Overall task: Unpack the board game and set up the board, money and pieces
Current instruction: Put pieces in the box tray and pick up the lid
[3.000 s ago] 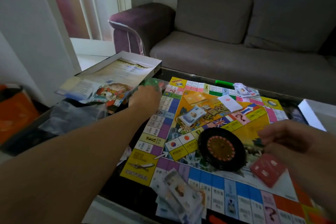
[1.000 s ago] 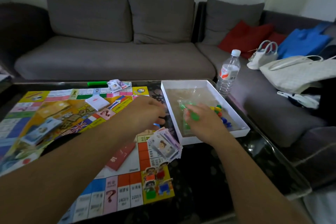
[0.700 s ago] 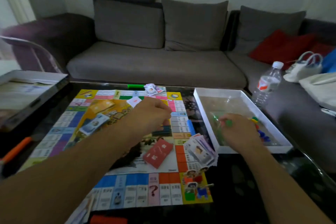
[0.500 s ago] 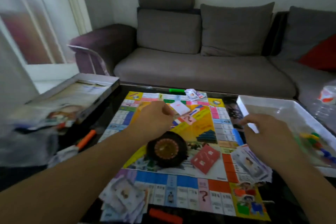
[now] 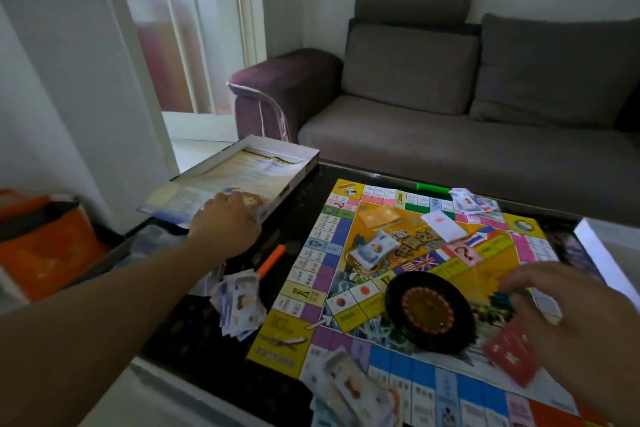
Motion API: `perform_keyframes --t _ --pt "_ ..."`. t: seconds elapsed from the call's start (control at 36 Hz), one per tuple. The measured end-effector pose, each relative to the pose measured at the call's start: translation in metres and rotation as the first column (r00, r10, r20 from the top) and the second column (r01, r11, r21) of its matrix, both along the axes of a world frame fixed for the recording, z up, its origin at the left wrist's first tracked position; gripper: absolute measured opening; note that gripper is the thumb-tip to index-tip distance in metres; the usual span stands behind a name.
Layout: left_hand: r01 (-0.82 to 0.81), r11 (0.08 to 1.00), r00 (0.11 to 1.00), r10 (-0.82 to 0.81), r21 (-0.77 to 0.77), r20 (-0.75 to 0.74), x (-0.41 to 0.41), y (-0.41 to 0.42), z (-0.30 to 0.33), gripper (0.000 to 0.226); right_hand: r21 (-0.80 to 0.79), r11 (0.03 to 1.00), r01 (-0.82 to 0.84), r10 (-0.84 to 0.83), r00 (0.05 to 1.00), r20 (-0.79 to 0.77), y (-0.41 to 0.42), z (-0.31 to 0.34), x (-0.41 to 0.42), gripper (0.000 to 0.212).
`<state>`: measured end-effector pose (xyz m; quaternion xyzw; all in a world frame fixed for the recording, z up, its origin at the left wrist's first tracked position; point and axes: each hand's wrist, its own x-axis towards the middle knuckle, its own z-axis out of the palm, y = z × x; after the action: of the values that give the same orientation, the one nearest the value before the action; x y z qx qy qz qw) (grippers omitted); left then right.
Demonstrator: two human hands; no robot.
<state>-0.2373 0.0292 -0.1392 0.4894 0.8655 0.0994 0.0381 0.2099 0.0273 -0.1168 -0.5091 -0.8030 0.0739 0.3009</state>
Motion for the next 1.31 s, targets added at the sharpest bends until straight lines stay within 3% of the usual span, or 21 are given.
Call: perform_keyframes --t 0.14,0.19,0.31,0.42,0.61,0.81,0.97,1.03,1.08,1.17,1.22,1.31 --pt "0.002 0.997 1.000 -0.003 -0.075 -0.022 -0.008 0.016 -0.012 0.078 0.008 1.000 -0.004 0.004 1.000 0.027 0.000 -0.001 -0.006 0.047" --pt "-0.001 0.995 1.000 -0.002 -0.096 -0.031 -0.004 0.019 -0.011 0.069 0.011 1.000 -0.002 0.002 0.999 0.036 0.000 0.000 -0.006 0.046" --pt "0.003 0.998 0.979 -0.016 -0.064 -0.205 -0.005 0.027 -0.009 0.040 0.043 0.999 -0.015 0.013 0.998 0.063 0.001 -0.001 -0.001 0.048" --pt "-0.032 0.997 0.949 0.010 -0.063 -0.315 -0.010 0.035 0.009 0.030 0.073 0.997 -0.019 0.013 0.997 0.079 -0.001 -0.005 0.000 0.051" --pt "-0.011 0.946 0.974 0.083 0.324 -0.210 -0.009 0.042 0.061 0.022 0.053 0.998 0.014 -0.017 0.998 0.055 -0.002 -0.001 0.004 0.049" --pt "0.138 0.793 0.983 -0.035 0.594 -0.182 0.058 0.036 0.113 0.062 -0.040 0.999 -0.009 0.010 1.000 0.007 -0.010 0.013 0.005 0.042" --pt "0.201 0.606 0.973 -0.212 0.770 -0.088 0.124 0.029 0.152 0.042 -0.125 0.992 0.012 -0.020 0.998 -0.062 -0.017 0.027 0.009 0.029" --pt "0.153 0.601 0.967 -0.256 0.784 0.009 0.143 0.025 0.162 0.040 -0.179 0.984 0.014 -0.042 0.987 -0.155 -0.017 0.032 0.009 0.027" --pt "0.099 0.600 0.888 -0.414 0.794 0.201 0.161 0.020 0.169 0.036 -0.231 0.973 0.006 -0.072 0.958 -0.278 -0.016 0.035 0.008 0.022" --pt "0.032 0.645 0.657 -0.589 0.763 0.470 0.183 0.010 0.170 0.030 -0.307 0.952 -0.005 -0.171 0.822 -0.543 -0.011 0.042 0.010 0.020" --pt "0.018 0.716 0.484 -0.617 0.698 0.621 0.199 0.001 0.167 0.027 -0.373 0.928 0.003 -0.263 0.713 -0.650 -0.007 0.048 0.015 0.032" --pt "0.028 0.805 0.244 -0.580 0.592 0.777 0.220 -0.009 0.161 0.027 -0.490 0.870 -0.060 -0.382 0.546 -0.746 0.006 0.051 0.031 0.067"
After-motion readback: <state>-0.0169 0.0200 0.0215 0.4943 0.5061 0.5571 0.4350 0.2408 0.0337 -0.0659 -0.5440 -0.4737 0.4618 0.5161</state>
